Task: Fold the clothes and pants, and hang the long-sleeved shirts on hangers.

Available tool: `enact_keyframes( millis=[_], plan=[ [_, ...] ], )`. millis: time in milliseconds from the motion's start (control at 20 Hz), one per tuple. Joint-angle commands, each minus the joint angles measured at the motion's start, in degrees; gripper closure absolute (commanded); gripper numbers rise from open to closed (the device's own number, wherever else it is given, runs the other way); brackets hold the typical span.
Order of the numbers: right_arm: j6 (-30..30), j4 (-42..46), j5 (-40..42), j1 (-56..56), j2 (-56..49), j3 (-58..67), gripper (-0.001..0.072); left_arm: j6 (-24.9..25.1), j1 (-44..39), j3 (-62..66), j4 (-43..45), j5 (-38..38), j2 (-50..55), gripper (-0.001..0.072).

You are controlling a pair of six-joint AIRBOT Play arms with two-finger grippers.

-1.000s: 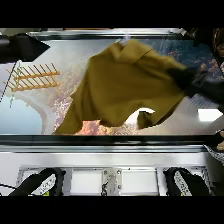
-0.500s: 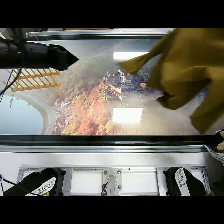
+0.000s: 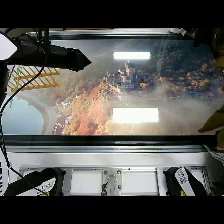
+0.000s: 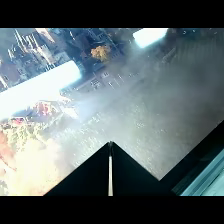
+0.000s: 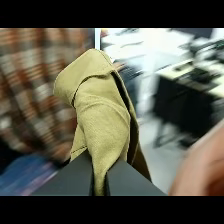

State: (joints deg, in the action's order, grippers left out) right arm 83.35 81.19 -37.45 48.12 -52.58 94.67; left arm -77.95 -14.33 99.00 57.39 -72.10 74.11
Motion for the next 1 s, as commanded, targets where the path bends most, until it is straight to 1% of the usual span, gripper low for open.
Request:
enact_keyframes(
  millis=[0,150,300,500,800,950],
  plan=[
    [5.42,11.26,0.90,0.74,-4.33,7.93,0.0704,0.74,-0.02,0.02,0.04,0.31,0.66,0.0694],
    [5.44,13.33,1.05,2.34,-5.03,11.19,0.0704,1.25,-0.02,0.02,0.04,0.26,0.66,0.0694],
    [5.49,13.31,1.09,5.40,-4.11,12.04,0.0704,1.25,-0.04,0.02,0.02,0.28,0.66,0.0693],
    [7.56,13.29,2.27,7.85,-2.23,12.02,0.0704,1.22,-0.04,0.02,-0.02,0.22,0.68,0.0693],
    [7.56,13.27,2.16,7.96,-0.90,12.02,0.0704,1.22,-0.04,0.00,-0.02,0.22,0.68,0.0694],
    [7.52,13.35,0.76,8.02,-0.96,12.00,0.0704,1.22,-0.04,0.02,-0.02,-0.13,0.68,0.0693]
  ],
)
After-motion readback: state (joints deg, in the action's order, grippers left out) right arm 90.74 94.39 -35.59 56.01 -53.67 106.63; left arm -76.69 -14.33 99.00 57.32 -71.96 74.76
